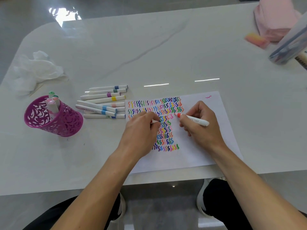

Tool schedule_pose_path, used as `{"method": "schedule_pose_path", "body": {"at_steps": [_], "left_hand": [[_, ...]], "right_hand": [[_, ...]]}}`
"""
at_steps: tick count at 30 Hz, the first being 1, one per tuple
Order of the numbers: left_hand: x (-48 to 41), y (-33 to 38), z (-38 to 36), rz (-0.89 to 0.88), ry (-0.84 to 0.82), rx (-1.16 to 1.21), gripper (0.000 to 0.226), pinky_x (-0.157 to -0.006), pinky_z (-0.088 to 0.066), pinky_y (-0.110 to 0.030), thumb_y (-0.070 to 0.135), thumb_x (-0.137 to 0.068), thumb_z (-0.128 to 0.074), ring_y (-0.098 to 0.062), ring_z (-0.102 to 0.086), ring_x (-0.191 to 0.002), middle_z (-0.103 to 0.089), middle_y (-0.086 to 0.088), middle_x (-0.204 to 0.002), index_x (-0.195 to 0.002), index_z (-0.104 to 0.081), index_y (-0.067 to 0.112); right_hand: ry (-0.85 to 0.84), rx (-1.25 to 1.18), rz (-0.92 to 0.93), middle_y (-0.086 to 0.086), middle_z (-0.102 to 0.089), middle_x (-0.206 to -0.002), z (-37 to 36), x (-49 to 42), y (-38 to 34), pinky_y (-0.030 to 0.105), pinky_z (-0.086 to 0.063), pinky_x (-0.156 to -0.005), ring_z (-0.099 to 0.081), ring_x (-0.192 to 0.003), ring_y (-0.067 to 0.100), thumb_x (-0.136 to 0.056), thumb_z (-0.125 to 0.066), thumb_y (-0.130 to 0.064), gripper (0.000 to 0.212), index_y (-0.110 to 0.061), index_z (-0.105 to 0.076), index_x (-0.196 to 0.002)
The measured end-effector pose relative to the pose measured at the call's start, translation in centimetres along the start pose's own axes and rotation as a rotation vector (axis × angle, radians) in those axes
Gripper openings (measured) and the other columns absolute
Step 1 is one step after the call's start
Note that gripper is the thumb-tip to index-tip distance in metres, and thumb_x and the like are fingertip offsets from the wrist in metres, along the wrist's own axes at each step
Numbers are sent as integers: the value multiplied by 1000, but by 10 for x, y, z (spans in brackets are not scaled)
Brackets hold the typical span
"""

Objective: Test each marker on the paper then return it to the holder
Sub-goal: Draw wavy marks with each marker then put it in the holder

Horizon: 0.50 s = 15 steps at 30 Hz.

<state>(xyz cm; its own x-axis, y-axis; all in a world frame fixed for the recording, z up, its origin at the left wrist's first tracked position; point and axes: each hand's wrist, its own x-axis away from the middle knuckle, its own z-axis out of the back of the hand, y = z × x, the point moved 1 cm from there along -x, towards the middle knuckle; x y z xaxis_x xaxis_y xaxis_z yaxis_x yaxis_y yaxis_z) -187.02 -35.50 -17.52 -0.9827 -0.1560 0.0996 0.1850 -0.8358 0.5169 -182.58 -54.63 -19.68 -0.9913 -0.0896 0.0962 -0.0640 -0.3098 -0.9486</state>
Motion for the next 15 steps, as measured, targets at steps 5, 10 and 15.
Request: {"method": "schedule_pose_path", "body": {"at_steps": [5,10,15], "left_hand": [[0,-1,0,0,0,-8,18,-76,-38,-21,32,-102,-56,-9,-53,-90,-59,13,-102,-114,-69,27],[0,-1,-1,4,9,-12,18,-77,-38,-21,32,-101,-57,-8,-53,-91,-65,9,-110,-114,-69,27],[0,-1,-1,15,16,-18,20,-78,-39,-21,34,-101,-58,-6,-52,-91,-66,9,-112,-115,-71,28]], "right_hand": [[-4,26,-10,13,-72,-77,-1,1,-2,55,-58,-60,-68,-71,37,-85,-76,-28,26,-15,-54,-79],[-13,45,-25,11,-73,-75,-1,1,-3,55,-58,-62,-70,-73,36,-87,-79,-19,26,-12,-56,-78],[12,48,-38,15,-72,-74,-1,1,-4,54,-57,-64,-70,-74,39,-84,-81,-16,28,-12,-54,-75]]}}
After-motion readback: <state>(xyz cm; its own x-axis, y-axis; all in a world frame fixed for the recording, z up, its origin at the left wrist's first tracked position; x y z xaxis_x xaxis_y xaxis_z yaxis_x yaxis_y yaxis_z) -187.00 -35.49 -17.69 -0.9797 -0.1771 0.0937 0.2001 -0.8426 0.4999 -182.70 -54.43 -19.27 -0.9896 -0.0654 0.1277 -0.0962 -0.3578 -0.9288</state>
